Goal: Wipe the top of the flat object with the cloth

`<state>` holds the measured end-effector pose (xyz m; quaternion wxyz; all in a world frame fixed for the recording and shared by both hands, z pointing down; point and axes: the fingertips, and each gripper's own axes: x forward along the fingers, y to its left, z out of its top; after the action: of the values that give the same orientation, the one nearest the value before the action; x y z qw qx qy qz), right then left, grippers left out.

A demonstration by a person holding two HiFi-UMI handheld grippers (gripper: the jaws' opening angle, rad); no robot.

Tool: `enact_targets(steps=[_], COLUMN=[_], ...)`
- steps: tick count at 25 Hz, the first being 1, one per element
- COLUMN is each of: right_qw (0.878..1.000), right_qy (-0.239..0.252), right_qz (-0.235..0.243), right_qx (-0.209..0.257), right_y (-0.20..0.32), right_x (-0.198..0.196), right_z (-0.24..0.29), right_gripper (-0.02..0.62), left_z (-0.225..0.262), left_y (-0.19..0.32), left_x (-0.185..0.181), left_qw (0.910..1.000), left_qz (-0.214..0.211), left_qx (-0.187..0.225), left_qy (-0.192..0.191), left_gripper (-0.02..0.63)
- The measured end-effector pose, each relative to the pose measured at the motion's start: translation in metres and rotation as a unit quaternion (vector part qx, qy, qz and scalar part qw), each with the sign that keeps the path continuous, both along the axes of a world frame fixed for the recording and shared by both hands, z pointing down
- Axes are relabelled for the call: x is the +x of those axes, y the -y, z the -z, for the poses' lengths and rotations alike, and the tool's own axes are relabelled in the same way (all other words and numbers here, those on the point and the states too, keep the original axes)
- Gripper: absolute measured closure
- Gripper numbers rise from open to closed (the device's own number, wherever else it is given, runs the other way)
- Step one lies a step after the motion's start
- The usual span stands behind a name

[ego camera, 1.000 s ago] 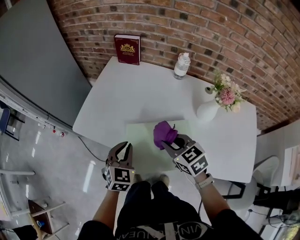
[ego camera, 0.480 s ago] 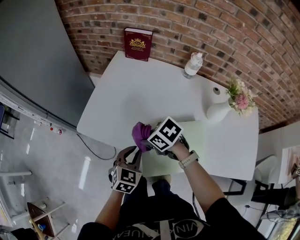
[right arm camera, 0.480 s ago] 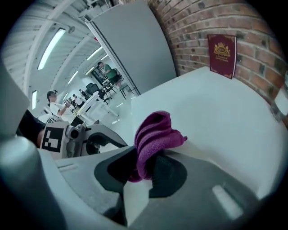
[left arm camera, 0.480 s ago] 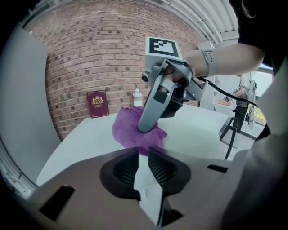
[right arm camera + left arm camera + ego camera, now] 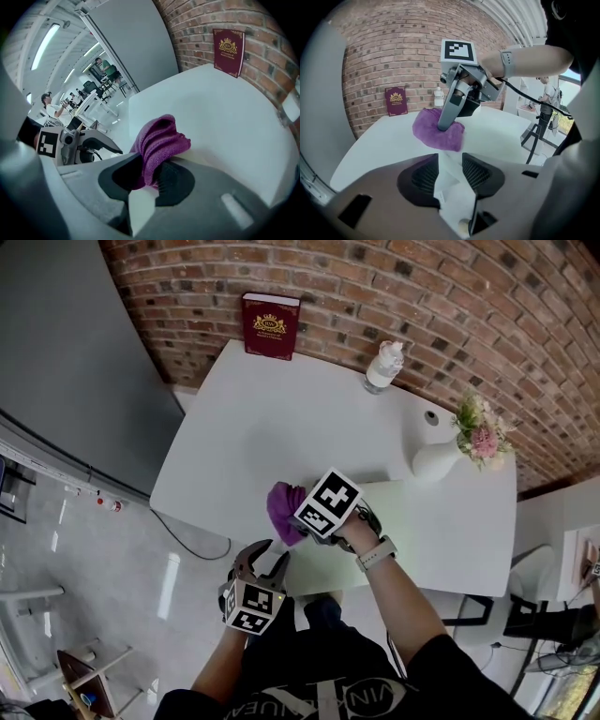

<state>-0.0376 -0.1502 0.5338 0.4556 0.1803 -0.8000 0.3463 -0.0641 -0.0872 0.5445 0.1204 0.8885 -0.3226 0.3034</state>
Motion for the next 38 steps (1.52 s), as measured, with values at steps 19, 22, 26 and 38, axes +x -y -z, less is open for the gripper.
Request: enact_targets(steps=[19, 22, 26, 38], right_qw=[0.994, 0.992, 0.989, 0.985], right_qy=[-0.028, -0.031, -0.036, -0.057], right_qz=[-0.103, -0.119, -0.140, -0.162], right_qx=[-0.023, -0.024, -0.025, 0.017], right_y=[-0.012, -0.016, -0.022, -0.035], right_x=[0.175, 0.204, 0.239, 0.306], right_z=[-0.007, -0.008, -0.008, -0.005], right_gripper=[0.517, 0.517, 0.517, 0.517], left_z=[-0.002, -0.002, -0.001, -0.001], left_y=[-0.008, -0.008, -0.007, -0.004], left_x=[0.011, 0.011, 0.011, 0.013], left_qw=[0.9977, 0.9966, 0.9953, 0.9900], left_qz=[0.063, 0.076, 0.091, 0.133], left_qx=[0.009, 0.013, 0.012, 0.024], left_qy=[0.024, 0.027, 0.030, 0.040], left_gripper=[0.580, 0.580, 0.580, 0.580])
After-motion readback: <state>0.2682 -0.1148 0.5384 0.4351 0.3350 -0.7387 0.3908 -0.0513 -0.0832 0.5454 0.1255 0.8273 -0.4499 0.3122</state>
